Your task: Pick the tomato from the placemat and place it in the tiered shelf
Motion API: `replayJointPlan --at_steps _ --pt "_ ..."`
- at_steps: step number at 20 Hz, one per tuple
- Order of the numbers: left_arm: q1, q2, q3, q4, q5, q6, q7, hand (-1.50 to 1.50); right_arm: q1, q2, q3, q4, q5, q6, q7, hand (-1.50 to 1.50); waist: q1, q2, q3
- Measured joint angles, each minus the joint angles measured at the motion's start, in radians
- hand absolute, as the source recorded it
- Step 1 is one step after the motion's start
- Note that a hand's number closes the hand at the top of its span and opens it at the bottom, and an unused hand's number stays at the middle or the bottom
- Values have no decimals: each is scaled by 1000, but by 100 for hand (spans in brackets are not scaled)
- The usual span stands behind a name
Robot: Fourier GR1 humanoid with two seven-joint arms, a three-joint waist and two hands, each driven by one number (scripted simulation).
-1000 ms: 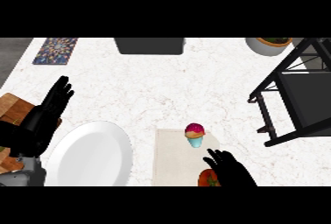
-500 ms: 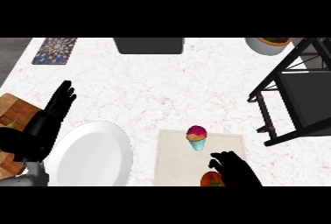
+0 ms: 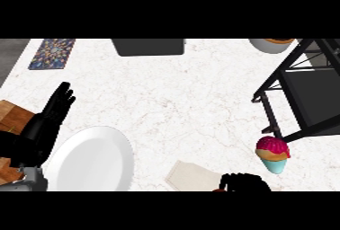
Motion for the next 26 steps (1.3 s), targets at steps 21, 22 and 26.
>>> replayJointPlan --at_steps 21,22,26 --pt "-11 0 4 -15 8 -22 12 0 41 204 65 -648 266 154 441 150 33 2 -2" --pt "-13 3 7 -17 16 -29 19 0 -3 212 49 -650 267 181 463 150 35 2 -2" --pt "-32 0 5 -4 13 -30 25 0 -182 231 -19 -652 266 290 551 150 39 4 -2"
